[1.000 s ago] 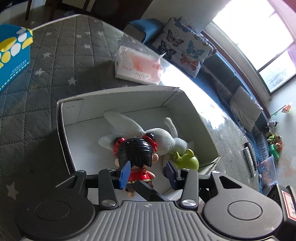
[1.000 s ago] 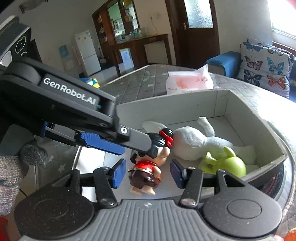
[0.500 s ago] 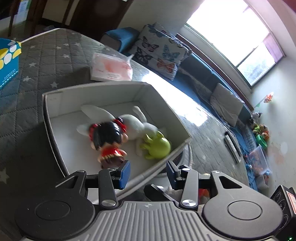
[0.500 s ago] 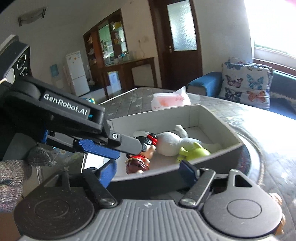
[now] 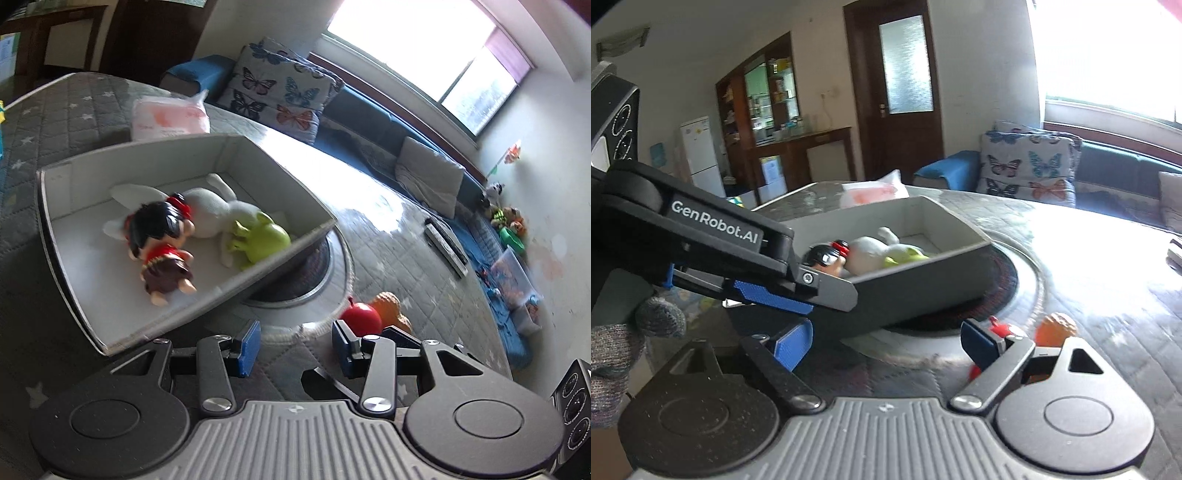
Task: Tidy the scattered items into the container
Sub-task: 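Move both grippers down to the red round toy on the table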
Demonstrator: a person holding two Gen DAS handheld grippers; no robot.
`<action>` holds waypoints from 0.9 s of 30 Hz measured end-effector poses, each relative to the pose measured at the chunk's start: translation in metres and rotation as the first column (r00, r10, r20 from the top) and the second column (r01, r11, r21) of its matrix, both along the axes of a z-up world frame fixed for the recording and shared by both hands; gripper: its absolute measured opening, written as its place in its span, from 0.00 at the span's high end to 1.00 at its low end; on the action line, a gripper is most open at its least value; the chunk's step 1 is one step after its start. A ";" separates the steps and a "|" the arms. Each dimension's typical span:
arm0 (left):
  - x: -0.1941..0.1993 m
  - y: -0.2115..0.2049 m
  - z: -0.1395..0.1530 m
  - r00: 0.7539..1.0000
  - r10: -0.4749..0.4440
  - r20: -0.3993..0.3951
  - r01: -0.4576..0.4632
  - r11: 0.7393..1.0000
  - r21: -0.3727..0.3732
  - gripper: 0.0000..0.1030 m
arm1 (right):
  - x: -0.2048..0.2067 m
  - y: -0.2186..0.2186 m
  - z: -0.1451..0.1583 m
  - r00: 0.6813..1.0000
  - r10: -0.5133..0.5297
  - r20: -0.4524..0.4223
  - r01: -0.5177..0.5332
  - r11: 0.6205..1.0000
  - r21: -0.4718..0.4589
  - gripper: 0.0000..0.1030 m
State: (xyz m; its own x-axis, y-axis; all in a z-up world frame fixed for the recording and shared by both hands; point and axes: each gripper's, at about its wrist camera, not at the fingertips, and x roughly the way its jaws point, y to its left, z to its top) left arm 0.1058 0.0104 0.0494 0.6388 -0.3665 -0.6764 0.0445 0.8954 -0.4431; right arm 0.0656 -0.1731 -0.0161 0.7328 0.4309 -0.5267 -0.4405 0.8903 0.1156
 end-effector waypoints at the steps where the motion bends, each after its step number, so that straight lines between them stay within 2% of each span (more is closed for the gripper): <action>1: 0.000 -0.002 -0.002 1.000 -0.005 -0.003 0.005 1.000 0.001 0.56 | -0.001 -0.002 -0.001 1.000 -0.008 -0.001 0.008 1.000 -0.003 0.13; 12: -0.002 -0.028 -0.019 0.999 -0.053 -0.003 0.053 0.998 0.027 0.56 | -0.007 -0.020 -0.025 0.995 -0.097 -0.036 0.096 0.995 -0.040 0.13; 20: 0.012 -0.041 -0.036 0.995 -0.098 -0.034 0.098 0.995 -0.015 0.56 | 0.003 -0.036 -0.042 0.984 -0.164 -0.075 0.161 0.986 -0.038 0.13; 27: 0.029 -0.048 -0.044 0.993 -0.112 -0.043 0.108 0.990 -0.085 0.56 | 0.015 -0.047 -0.052 0.978 -0.188 -0.091 0.187 0.982 -0.023 0.14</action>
State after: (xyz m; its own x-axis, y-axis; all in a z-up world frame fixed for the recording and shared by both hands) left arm 0.1347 -0.0377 0.0058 0.5595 -0.4886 -0.6695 0.1184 0.8466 -0.5189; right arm 0.0803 -0.2199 -0.0677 0.7480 0.2825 -0.6006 -0.2536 0.9579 0.1347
